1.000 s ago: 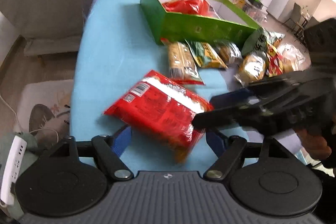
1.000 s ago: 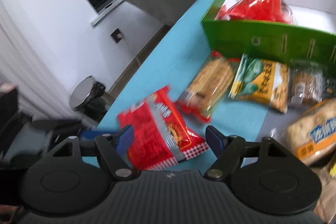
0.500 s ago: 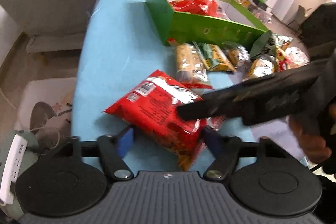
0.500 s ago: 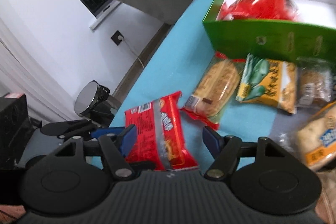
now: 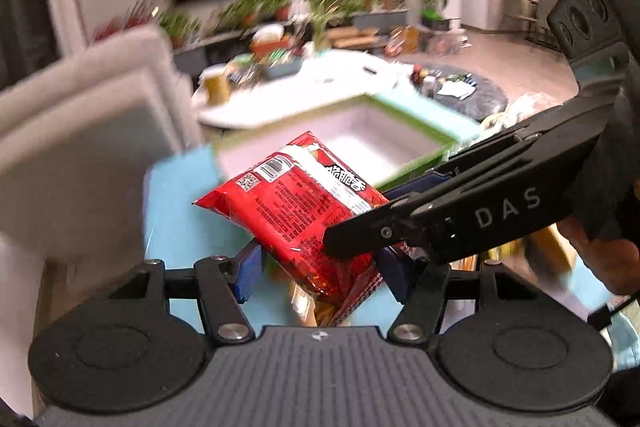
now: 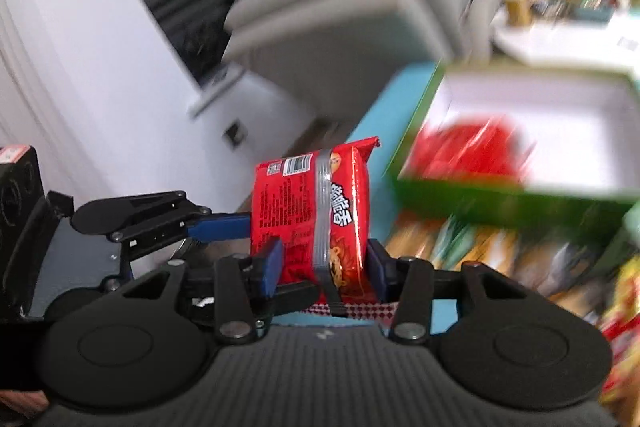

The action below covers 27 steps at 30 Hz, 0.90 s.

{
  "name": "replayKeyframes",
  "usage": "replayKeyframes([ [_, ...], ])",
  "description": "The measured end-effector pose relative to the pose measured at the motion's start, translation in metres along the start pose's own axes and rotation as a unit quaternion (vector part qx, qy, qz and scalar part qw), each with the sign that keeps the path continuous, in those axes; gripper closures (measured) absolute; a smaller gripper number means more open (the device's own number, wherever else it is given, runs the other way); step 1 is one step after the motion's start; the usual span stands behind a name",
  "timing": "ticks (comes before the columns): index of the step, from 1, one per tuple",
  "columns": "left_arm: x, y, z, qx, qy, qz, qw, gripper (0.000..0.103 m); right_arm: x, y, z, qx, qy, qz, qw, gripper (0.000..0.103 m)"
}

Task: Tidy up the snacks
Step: 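Carry the red noodle pack into the box and release it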

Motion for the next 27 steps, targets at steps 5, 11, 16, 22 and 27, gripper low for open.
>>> replayKeyframes([
  [5,0.023,0.04,-0.053,0.02,-0.03,-0.024,0.9991,0.044,0.048,0.031,0.016,0.043,-0.058,-0.03,0.997,0.049],
  [11,0.043,0.059,-0.116,0.004,-0.051,-0.022,0.9984,0.044,0.102,0.051,0.007,0.053,-0.111,-0.061,0.991,0.049],
  [16,0.05,0.056,-0.158,-0.025,-0.056,-0.018,0.998,0.044,0.129,0.051,-0.008,0.042,-0.133,-0.083,0.987,0.048],
  [22,0.044,0.053,-0.185,-0.05,-0.057,-0.012,0.997,0.043,0.148,0.051,-0.023,0.034,-0.14,-0.095,0.985,0.048],
  [27,0.043,0.045,-0.199,-0.07,-0.06,-0.01,0.9957,0.042,0.162,0.048,-0.035,0.02,-0.139,-0.111,0.984,0.048],
])
Point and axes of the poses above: each gripper's, at about its wrist camera, not at the fingertips, and z roughly against the way its jaws point, x to its right, y to its top, the point moved 5 cm from there along -z, roughly the way its jaws point, and after that the axes turned 9 degrees about x, right-handed, at the moved point
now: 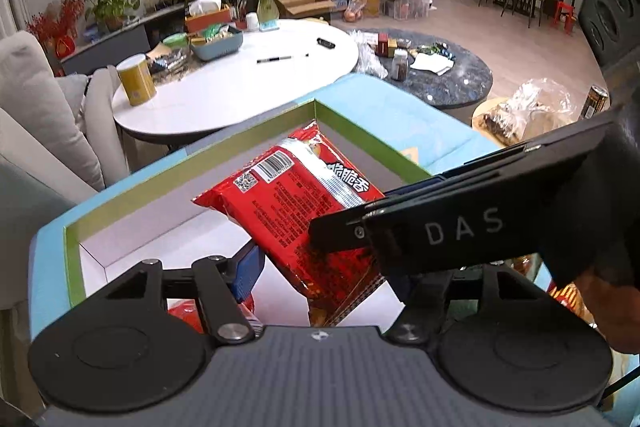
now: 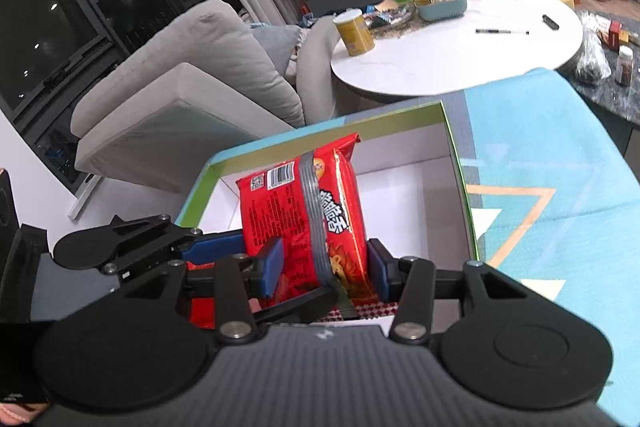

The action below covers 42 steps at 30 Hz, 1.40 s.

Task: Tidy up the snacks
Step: 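Carry the red noodle pack into the box and release it, then grasp the bagged sliced bread with the right gripper and lift it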

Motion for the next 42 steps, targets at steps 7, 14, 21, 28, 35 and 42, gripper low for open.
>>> replayKeyframes([
  [7,-0.001,-0.011,-0.006,-0.023,0.003,0.003,0.9997,0.035,0.003,-0.007,-0.008,-0.015,-0.005,-0.003,1.0,0.048],
  [14,0.002,-0.013,0.011,-0.018,0.023,-0.009,0.9995,0.029,0.002,-0.008,0.001,-0.006,-0.008,0.0,1.0,0.045],
  [21,0.008,-0.009,0.031,-0.001,0.032,-0.005,0.9995,0.028,-0.007,-0.005,0.023,0.012,-0.001,0.005,1.0,0.044],
  [28,0.019,-0.008,0.059,0.015,0.038,0.004,0.9991,0.027,-0.016,-0.009,0.052,0.029,0.002,0.019,0.999,0.043],
  [35,0.046,-0.021,0.096,0.034,0.026,0.02,0.9989,0.027,-0.013,-0.023,0.093,0.045,-0.002,0.033,0.998,0.04],
  [42,0.082,-0.047,0.119,0.029,-0.017,0.017,0.9993,0.027,0.008,-0.053,0.14,0.052,-0.029,0.065,0.996,0.033],
])
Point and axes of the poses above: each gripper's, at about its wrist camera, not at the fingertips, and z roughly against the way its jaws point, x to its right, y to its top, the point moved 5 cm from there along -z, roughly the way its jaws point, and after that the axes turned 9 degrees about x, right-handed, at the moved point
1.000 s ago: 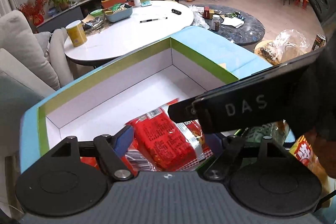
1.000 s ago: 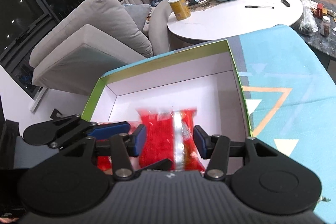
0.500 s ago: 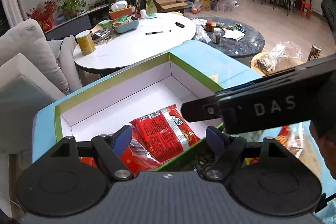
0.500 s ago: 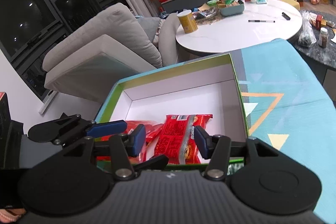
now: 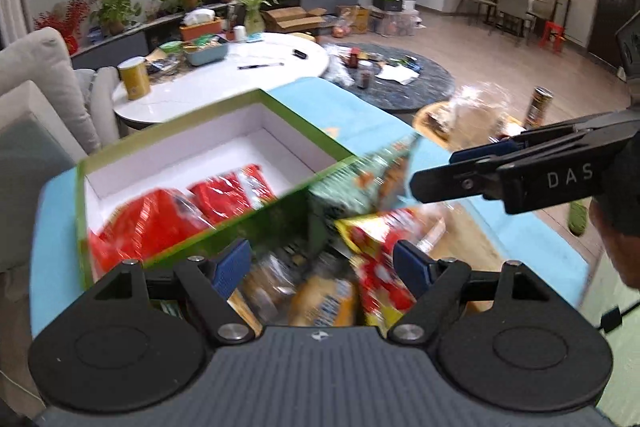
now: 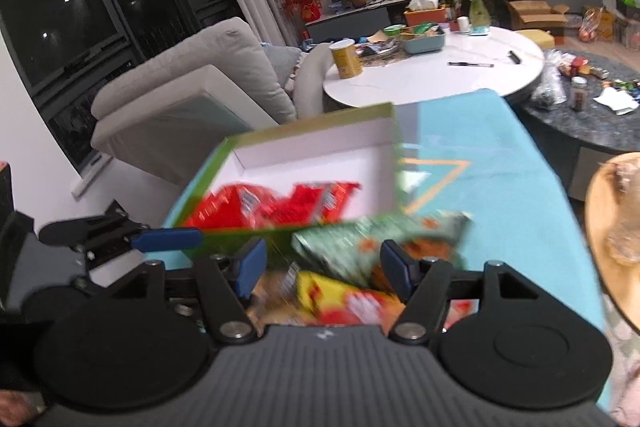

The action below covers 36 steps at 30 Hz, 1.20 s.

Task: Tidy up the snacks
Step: 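Grasp the bagged sliced bread with the right gripper and lift it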

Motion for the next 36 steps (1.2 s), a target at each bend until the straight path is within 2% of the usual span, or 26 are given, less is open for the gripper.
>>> replayKeyframes([
  [5,0.025,-0.015,0.0,-0.015,-0.022,-0.003,0.9996,0.027,0.024,-0.024,0.014,-0.021,-0.018,0.008,1.0,0.033],
  [6,0.031,-0.018,-0.001,-0.022,-0.032,0.0,0.9992,0.027,0.027,-0.029,0.015,-0.024,-0.016,0.009,1.0,0.03],
  [10,0.057,-0.033,-0.009,-0.049,-0.073,-0.006,0.9961,0.032,0.04,-0.049,0.013,-0.044,-0.011,0.007,0.999,0.027],
  [16,0.086,-0.043,-0.023,-0.076,-0.106,-0.024,0.9912,0.04,0.055,-0.067,0.011,-0.058,-0.011,-0.022,0.998,0.027],
  [19,0.093,-0.045,-0.029,-0.086,-0.107,-0.026,0.9903,0.046,0.057,-0.07,0.011,-0.056,-0.003,-0.031,0.998,0.027],
  [26,0.094,-0.05,-0.046,-0.106,-0.099,-0.02,0.9893,0.048,0.056,-0.073,0.006,-0.058,0.02,-0.049,0.997,0.027],
  [33,0.096,-0.049,-0.042,-0.099,-0.106,-0.03,0.989,0.052,0.042,-0.077,0.008,-0.065,0.042,-0.048,0.996,0.028],
  [36,0.094,-0.042,-0.03,-0.081,-0.105,-0.04,0.9903,0.052,0.034,-0.076,0.011,-0.062,0.043,-0.049,0.996,0.028],
])
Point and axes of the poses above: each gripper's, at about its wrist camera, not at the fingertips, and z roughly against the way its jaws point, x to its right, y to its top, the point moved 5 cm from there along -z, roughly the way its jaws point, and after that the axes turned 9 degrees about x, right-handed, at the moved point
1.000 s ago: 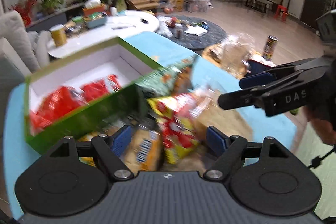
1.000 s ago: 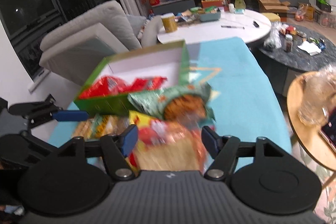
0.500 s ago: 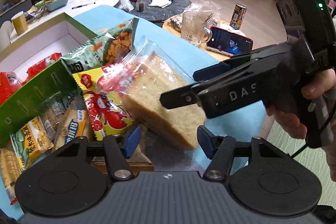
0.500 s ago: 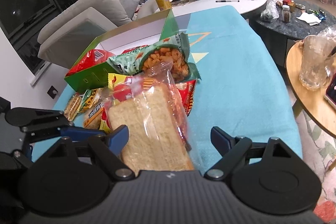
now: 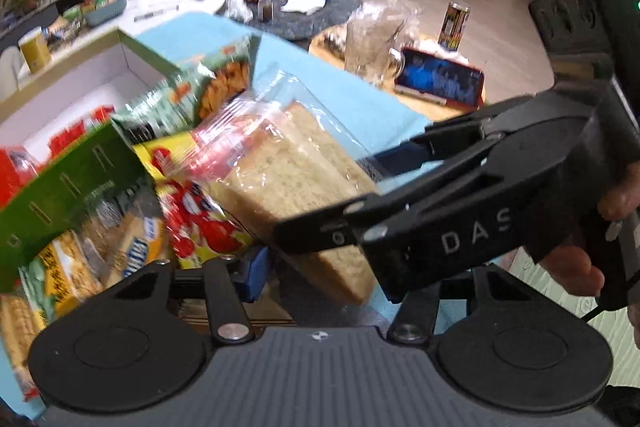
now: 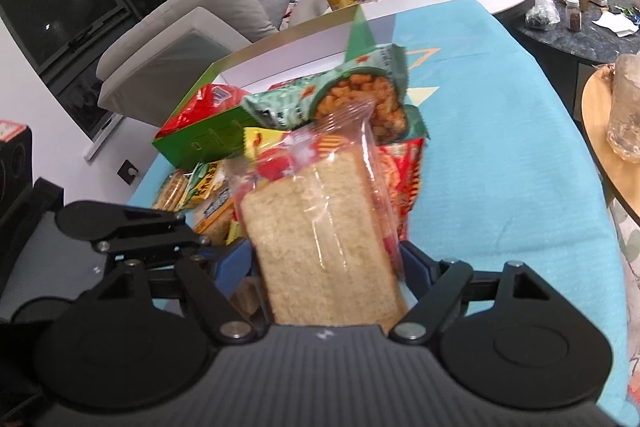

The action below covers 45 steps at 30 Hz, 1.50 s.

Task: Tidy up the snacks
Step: 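Grasp the bagged sliced bread with the right gripper and lift it, then carry the bagged bread over the box, lower it inside, open the right gripper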

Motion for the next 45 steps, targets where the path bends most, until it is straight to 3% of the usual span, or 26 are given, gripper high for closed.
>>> replayKeyframes([
  [11,-0.022,0.037,0.057,0.095,0.071,-0.043,0.992,0.05,-0.051,0.04,0.013,0.061,0.03,0.014,0.998,0.028],
  [17,-0.05,0.052,0.07,0.12,0.106,-0.031,0.9866,0.049,-0.076,0.067,-0.004,0.074,0.049,0.025,0.996,0.028],
  [29,-0.099,0.076,0.066,0.141,0.148,0.001,0.9789,0.047,-0.092,0.1,-0.037,0.077,0.062,0.038,0.994,0.028],
  [45,-0.134,0.089,0.034,0.13,0.145,0.035,0.9802,0.046,-0.075,0.123,-0.074,0.061,0.052,0.03,0.996,0.028],
])
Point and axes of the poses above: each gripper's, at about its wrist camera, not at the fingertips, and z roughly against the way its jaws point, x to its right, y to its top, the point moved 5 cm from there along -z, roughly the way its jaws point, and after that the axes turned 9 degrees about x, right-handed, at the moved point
